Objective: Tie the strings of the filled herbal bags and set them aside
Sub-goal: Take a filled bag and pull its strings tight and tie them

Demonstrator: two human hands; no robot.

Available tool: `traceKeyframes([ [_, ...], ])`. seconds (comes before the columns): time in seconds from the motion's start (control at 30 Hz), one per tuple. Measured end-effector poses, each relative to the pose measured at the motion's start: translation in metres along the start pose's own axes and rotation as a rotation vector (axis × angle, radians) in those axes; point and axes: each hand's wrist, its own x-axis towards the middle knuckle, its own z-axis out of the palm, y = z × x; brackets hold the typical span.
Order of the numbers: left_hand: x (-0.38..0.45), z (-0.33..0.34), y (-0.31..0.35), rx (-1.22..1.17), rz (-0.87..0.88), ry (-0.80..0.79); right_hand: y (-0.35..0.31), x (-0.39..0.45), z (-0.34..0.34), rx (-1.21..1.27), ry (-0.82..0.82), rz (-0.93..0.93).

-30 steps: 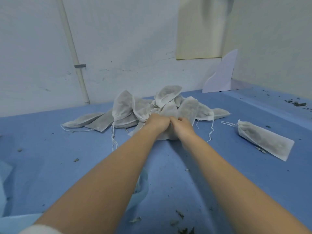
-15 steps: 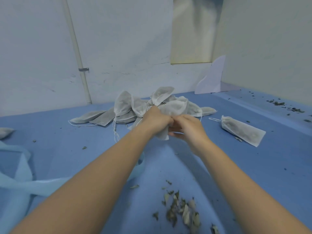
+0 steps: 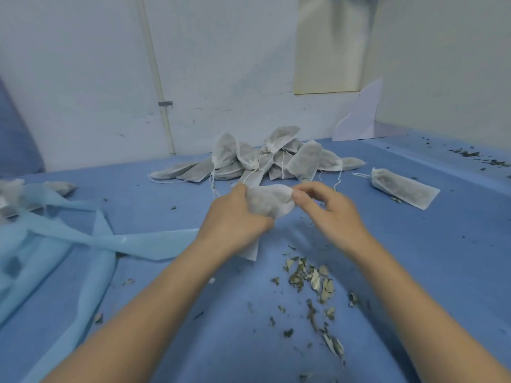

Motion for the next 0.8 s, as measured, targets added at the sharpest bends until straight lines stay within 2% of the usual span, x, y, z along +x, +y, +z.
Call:
traceKeyframes([
  [0.17,-0.027,-0.002,-0.019,0.137,-0.025,0.020,0.000,-0.011,0.006,0.237,-0.153,0.116],
  [0.23,-0.034,0.003,-0.023,0.279,0.009,0.045,0.000,-0.015,0.008,0.237,-0.194,0.121],
  [0.4,-0.040,0.027,-0.016,0.391,0.317,0.079,-0.002,-0.021,0.015,0.171,-0.269,0.088],
  [0.47,-0.036,0.034,-0.011,0.358,0.371,0.067,-0.003,-0.022,0.016,0.171,-0.257,0.069],
  [0.6,-0.029,0.040,-0.010,0.199,0.321,0.031,-0.001,-0.020,0.016,0.146,-0.147,0.094],
  [0.7,-0.031,0.040,-0.014,0.225,0.412,0.044,0.001,-0.018,0.014,0.137,-0.050,0.141],
  [0.8,-0.030,0.038,-0.018,0.269,0.506,0.070,0.001,-0.018,0.013,0.000,0.011,0.091],
])
